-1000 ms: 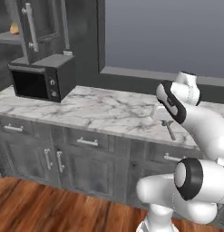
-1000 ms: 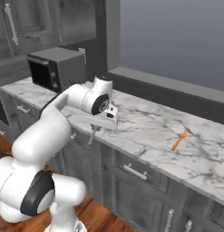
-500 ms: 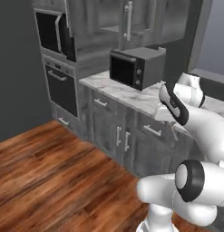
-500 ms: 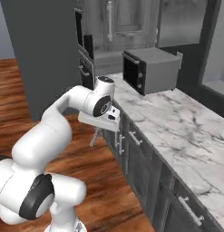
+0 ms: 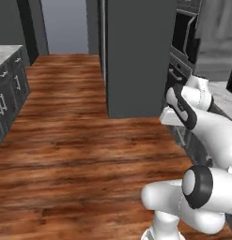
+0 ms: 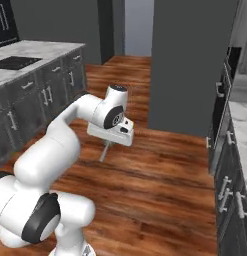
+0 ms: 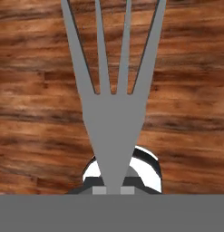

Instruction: Organize the utensils by type. Pick up the wooden spoons from the counter and place them in the open cabinet. Then pick up the metallic utensils from the counter and place them in the open drawer.

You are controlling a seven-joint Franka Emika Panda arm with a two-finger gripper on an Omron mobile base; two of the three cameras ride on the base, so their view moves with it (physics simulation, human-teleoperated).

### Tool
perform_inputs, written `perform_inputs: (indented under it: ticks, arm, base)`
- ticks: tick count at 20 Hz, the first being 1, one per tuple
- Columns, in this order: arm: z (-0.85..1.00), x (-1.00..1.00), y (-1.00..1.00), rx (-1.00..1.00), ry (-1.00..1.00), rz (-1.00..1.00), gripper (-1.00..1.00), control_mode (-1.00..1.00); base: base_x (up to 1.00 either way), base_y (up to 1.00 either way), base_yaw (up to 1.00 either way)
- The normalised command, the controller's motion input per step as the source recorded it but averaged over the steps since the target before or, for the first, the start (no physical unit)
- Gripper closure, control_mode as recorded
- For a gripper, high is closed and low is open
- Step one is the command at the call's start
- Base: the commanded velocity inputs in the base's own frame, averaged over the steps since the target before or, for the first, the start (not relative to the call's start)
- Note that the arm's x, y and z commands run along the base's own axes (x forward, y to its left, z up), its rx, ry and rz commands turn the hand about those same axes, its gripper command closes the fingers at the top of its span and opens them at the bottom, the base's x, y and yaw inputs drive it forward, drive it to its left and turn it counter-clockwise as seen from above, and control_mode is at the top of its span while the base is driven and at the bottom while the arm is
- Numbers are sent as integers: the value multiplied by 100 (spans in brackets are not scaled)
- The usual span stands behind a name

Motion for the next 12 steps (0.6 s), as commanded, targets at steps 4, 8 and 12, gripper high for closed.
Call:
perform_inputs:
  ticks: [4, 8, 12]
  arm:
    - [0, 0, 0, 0, 0, 0, 100, 100]
    - [0, 0, 0, 0, 0, 0, 100, 100]
    - [0, 0, 0, 0, 0, 0, 100, 100]
  base:
    - [-4, 0, 92]
    - [0, 0, 80]
    - [22, 10, 53]
